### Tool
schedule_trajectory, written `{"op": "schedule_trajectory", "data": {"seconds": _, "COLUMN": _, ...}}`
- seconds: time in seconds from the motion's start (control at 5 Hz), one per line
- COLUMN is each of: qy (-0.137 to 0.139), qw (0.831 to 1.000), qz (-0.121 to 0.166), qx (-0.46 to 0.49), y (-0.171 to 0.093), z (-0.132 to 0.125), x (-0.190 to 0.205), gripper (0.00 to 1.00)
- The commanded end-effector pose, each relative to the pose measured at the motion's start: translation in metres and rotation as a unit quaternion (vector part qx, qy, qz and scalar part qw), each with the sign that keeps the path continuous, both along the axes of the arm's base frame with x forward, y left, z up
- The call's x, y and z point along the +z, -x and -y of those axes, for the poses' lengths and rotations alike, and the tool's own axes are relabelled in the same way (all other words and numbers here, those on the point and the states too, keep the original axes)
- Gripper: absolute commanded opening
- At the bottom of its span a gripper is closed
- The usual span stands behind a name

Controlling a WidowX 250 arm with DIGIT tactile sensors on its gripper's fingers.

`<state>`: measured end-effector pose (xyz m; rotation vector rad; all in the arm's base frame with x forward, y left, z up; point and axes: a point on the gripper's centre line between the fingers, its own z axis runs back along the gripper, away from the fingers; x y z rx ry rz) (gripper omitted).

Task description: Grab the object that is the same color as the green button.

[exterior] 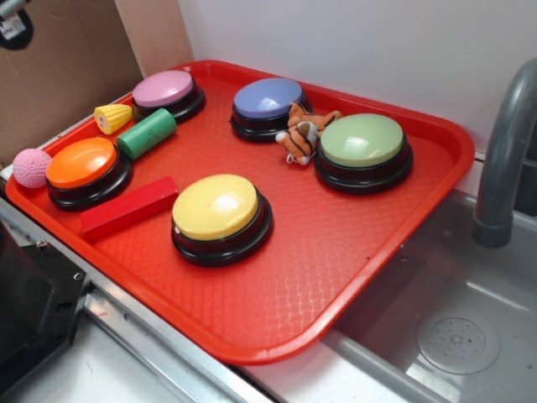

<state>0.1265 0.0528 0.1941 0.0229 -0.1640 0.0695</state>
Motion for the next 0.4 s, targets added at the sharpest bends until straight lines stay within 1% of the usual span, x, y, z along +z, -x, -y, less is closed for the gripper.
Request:
{"op": "schedule_trajectory", "data": {"seconds": 0.0, "qy": -0.020, "qw": 0.999, "qz": 0.017, "qx": 0.036, "y": -0.033, "z": -0.051, "x": -0.037, "gripper": 1.00}}
{"op": "schedule_trajectory", "data": {"seconds": 0.2, "qy": -0.031, "qw": 0.997, "qz": 0.043, "qx": 0.063, "y": -0.049, "z": -0.070, "x": -0.065, "gripper": 1.00}}
